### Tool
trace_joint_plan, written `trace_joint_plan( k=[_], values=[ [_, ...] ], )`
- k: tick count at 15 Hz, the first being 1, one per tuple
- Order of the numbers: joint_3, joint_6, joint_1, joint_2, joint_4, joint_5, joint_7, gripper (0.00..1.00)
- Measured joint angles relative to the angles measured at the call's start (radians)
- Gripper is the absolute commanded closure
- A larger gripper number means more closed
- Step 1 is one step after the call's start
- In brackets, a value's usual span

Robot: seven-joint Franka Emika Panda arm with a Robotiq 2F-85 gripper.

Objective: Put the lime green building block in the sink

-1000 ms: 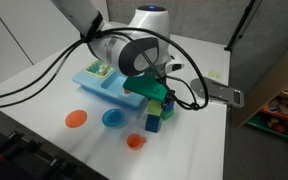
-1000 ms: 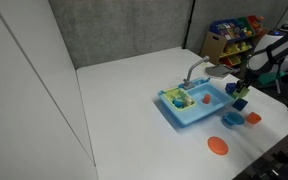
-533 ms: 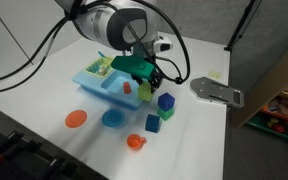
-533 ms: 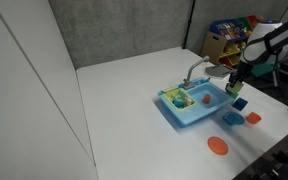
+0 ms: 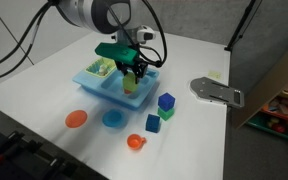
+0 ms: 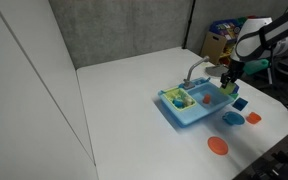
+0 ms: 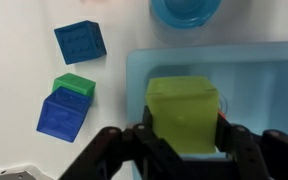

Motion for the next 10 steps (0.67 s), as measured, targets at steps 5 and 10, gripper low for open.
trace_joint_plan(
  k=[5, 10],
  values=[
    [0.0, -0.003, -0.001, -0.001, -0.001, 0.0, 0.0, 0.7],
    [0.0, 0.013, 0.013, 0.01, 0.0, -0.014, 0.0, 0.7]
  ],
)
